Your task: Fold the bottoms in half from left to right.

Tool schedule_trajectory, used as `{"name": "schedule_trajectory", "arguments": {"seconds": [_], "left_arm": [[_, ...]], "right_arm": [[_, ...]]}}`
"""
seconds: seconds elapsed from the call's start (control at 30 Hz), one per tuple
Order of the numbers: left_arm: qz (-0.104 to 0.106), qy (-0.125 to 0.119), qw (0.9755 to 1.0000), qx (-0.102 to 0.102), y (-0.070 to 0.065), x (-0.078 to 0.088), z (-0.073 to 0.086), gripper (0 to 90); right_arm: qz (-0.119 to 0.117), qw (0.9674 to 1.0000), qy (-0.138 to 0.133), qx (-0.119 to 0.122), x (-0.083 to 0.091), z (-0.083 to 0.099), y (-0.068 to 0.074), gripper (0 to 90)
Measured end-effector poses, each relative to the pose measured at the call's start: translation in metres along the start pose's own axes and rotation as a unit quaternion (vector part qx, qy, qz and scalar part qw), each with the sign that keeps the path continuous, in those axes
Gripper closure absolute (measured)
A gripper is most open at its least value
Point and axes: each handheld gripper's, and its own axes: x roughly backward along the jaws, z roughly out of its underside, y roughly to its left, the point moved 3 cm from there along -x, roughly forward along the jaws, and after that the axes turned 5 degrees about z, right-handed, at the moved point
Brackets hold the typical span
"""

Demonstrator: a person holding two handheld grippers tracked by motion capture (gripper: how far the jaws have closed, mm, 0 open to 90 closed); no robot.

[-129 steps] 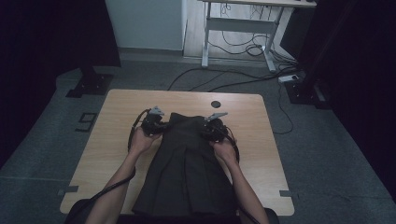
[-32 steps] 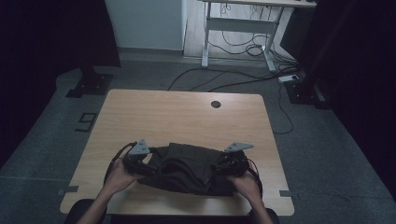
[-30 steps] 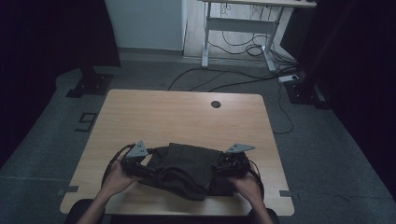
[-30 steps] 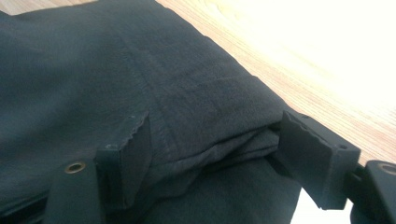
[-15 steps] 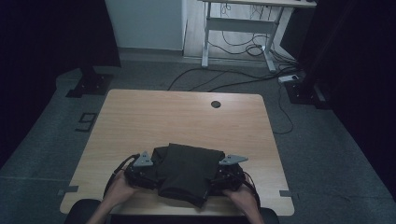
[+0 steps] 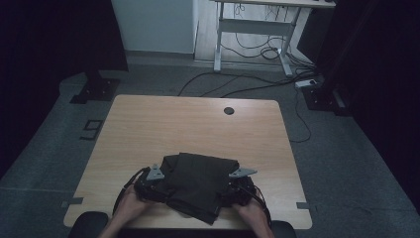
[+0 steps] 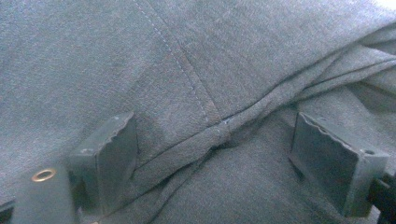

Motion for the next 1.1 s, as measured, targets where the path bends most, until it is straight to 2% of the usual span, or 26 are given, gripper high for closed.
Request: {"name": "schedule_trajectory", "arguments": {"seconds": [0.27,0.67,1.1], "left_arm": [[-0.004,-0.012,0.9998,0.016,0.014,-0.006,-0.003,15.1],[-0.009,-0.016,0.999,0.041,0.04,-0.018,-0.013,11.2],[-0.016,-0.013,0.998,0.059,0.07,-0.03,-0.027,9.9]], "right_arm": [[-0.014,0.9996,-0.01,-0.021,-0.01,-0.004,-0.009,14.9],[-0.007,0.9995,-0.014,-0.026,-0.026,-0.022,-0.022,14.6],[0.002,0.9993,-0.014,-0.036,-0.047,-0.046,-0.037,14.3]]}}
